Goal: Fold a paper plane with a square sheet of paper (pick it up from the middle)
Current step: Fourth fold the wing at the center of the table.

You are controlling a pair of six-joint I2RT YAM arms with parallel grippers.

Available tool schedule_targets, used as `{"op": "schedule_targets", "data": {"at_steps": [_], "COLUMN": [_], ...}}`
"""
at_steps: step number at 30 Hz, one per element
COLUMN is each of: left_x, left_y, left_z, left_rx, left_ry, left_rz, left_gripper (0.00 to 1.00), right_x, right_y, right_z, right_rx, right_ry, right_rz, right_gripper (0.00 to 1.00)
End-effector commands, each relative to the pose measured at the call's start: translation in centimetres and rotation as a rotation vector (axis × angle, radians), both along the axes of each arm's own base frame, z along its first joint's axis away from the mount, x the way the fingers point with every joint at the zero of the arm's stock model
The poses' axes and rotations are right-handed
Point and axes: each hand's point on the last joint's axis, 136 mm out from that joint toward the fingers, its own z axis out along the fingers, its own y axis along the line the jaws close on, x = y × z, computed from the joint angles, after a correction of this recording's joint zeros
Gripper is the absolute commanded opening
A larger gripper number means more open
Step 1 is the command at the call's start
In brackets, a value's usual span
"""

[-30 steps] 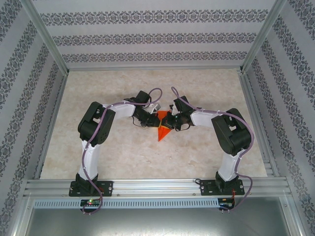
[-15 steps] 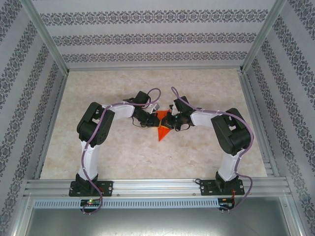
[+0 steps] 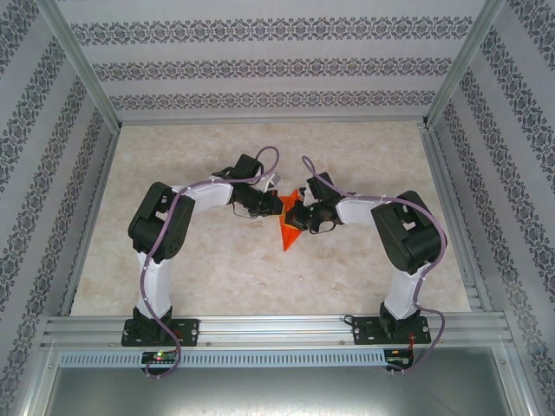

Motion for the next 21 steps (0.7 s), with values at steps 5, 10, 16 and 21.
{"op": "schedule_targets", "data": {"at_steps": [5, 10, 16, 21], "left_x": [-0.3, -1.3, -2.7, -4.3], "left_y": [0.9, 1.7, 2.1, 1.3], "left_z": [1.7, 1.8, 1.5, 1.2], "left_rx": [0.005, 0.028, 0.019, 0.009], "left_ry": [-0.038, -0.044, -0.034, -0.024], "left_rz": [0.018, 0.032, 0.05, 0.035], "left_gripper": [0.07, 0.09, 0.13, 0.18], "right_x": [-0.1, -0.2, -0.1, -0.2], "right_y": [0.1, 0.2, 0.7, 0.7], "right_z": [-0.7, -1.1, -1.5, -1.6], "right_rx": [-0.012, -0.013, -0.012, -0.015], "right_ry": [0.002, 0.01, 0.02, 0.025], "right_rz": [0.004, 0.008, 0.017, 0.019], "right_gripper": [0.02, 0.03, 0.04, 0.06]}}
